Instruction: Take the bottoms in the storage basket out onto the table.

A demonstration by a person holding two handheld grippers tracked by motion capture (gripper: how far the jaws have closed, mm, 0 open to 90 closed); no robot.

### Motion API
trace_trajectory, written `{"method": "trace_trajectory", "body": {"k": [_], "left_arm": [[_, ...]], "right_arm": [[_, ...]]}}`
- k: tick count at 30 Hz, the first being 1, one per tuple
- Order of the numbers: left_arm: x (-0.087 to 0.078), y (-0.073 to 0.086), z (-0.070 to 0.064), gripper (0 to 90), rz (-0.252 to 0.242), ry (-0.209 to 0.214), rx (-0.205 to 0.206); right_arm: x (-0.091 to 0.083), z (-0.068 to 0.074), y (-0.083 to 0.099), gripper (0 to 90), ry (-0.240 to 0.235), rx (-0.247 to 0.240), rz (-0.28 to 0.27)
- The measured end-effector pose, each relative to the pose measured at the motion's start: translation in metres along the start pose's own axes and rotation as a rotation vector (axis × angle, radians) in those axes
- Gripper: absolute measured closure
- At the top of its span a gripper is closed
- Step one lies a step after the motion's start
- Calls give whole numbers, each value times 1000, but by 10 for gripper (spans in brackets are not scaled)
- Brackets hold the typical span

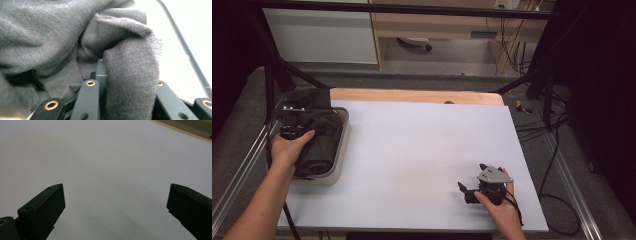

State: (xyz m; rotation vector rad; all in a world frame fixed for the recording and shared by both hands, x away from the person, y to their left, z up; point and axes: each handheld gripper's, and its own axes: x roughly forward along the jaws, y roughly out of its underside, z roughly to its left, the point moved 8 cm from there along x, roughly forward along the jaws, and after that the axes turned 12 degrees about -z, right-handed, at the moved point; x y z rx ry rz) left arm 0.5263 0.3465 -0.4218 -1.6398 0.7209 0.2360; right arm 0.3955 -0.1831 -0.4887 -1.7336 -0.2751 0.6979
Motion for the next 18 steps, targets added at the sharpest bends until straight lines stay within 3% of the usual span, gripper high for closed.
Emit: {"method": "trace_trajectory", "body": {"k": [4,7,10,13,18], "left_arm": [[-27,-24,-11,723,-114,48,-11],[-46,-42,-18,725,-208,56,-2],[-66,-58,-24,728,-284,82,-22],[-86,-73,-31,728,-337,121,-34],[-108,-93,-45,727,-381,155,-2]], "right_arm": [[-1,-2,0,24,6,8,-3],[-1,-2,0,24,8,6,-3],[-1,-2,0,24,8,6,-3],[-2,-2,-1,24,11,8,-8],[-2,-4,-1,24,14,12,-12]]}}
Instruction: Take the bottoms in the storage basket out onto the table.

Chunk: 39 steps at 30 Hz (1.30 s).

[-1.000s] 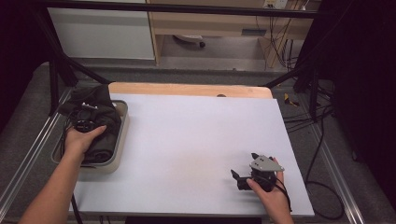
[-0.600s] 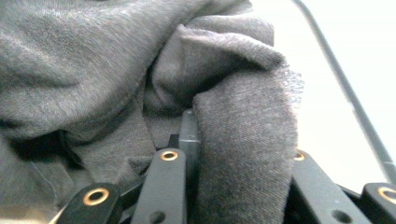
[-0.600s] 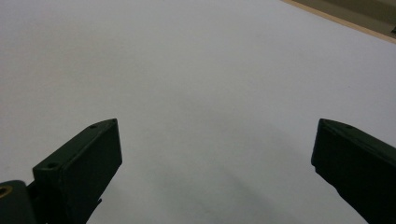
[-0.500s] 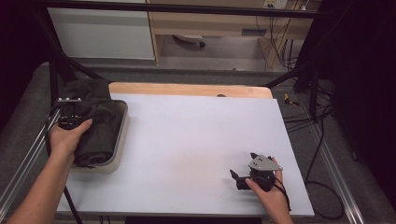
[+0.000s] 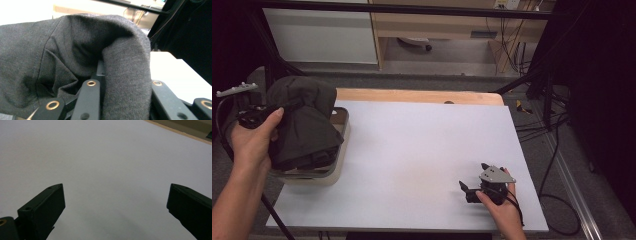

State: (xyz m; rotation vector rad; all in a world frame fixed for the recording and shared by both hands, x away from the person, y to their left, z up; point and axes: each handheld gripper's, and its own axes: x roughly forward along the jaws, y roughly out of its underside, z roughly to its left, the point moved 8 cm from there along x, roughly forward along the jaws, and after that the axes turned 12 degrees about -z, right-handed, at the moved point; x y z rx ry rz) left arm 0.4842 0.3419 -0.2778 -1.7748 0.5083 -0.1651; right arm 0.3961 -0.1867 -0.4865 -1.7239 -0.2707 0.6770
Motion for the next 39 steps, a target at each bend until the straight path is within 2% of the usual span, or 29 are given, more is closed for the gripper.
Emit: {"method": "trace_trajectory", "body": {"k": [3,7,11,19,29,35,39], "left_arm": [[-4,-16,-11,727,-41,21,-4],[-1,-27,-24,727,-54,45,17],[5,-29,-32,727,-46,56,22],[16,-34,-45,727,-60,98,-34],[26,-35,-64,727,-60,140,-32],[34,-37,-75,726,-64,177,-86],[43,-38,-82,726,-53,185,-119]], "right_arm": [[0,0,0,24,0,0,-1],[-1,0,0,24,2,1,-2],[-1,-1,0,25,4,5,0],[-2,-1,0,23,1,11,1],[-1,0,2,22,-2,13,14],[-1,-1,2,21,1,16,16],[-1,-1,2,20,-1,24,16]]}}
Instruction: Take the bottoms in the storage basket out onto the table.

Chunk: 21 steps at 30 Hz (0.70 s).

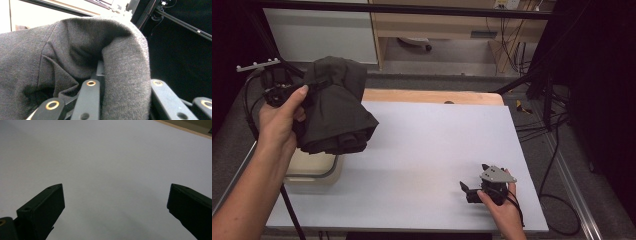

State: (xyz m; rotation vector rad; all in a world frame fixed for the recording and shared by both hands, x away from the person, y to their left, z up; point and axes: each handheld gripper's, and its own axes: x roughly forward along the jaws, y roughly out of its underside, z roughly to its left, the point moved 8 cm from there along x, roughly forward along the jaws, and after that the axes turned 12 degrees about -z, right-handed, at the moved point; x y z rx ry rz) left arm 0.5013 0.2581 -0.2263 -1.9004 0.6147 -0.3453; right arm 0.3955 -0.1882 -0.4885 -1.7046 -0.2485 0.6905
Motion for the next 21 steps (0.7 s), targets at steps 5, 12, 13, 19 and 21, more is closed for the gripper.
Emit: {"method": "trace_trajectory", "body": {"k": [5,12,13,19,21], "left_arm": [[18,0,-8,725,7,10,-13],[43,7,-17,724,33,24,-23],[46,7,-18,724,33,26,-29],[69,16,-25,724,47,33,-37],[76,19,-27,724,60,32,-30]], "right_arm": [[0,0,0,20,-3,1,0],[0,0,-1,20,-2,5,-2],[0,0,-1,20,-3,6,-5],[0,0,0,20,-4,9,-2],[0,0,-1,20,-4,14,-7]]}}
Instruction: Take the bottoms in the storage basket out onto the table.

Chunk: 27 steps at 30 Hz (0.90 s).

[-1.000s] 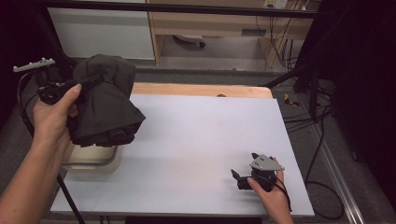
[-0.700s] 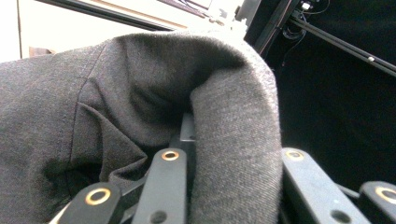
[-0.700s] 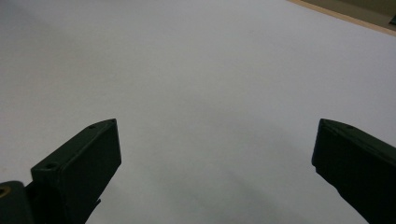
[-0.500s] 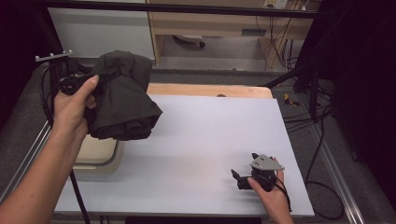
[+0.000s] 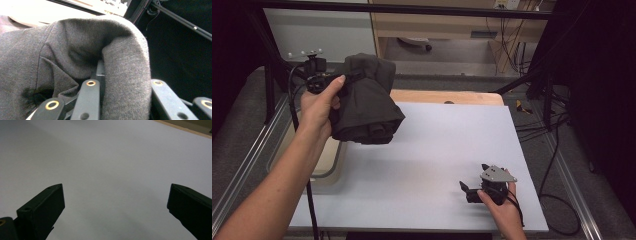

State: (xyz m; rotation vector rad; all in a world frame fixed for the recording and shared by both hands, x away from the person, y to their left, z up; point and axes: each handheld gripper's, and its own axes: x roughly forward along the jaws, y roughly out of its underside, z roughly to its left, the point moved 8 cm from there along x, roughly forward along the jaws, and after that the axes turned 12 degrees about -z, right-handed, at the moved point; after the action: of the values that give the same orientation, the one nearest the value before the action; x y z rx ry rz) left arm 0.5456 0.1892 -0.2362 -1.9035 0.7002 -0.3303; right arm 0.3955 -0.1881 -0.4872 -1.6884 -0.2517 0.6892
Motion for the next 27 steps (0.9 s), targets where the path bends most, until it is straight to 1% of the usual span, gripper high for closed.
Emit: {"method": "trace_trajectory", "body": {"k": [1,6,11,18,23,27], "left_arm": [[3,1,0,724,5,1,2],[15,6,1,724,27,-2,-19],[23,9,-1,724,29,-3,-10],[30,15,-4,724,42,-1,-4],[34,22,-7,723,59,7,-1],[41,31,-12,723,74,19,-3]], "right_arm": [[0,0,0,20,0,0,0],[1,-2,0,20,1,7,-1],[1,-2,0,19,2,8,-4],[1,-2,-1,19,2,10,-7],[1,-2,-2,19,-2,11,-10],[2,-2,-3,19,-2,17,-10]]}}
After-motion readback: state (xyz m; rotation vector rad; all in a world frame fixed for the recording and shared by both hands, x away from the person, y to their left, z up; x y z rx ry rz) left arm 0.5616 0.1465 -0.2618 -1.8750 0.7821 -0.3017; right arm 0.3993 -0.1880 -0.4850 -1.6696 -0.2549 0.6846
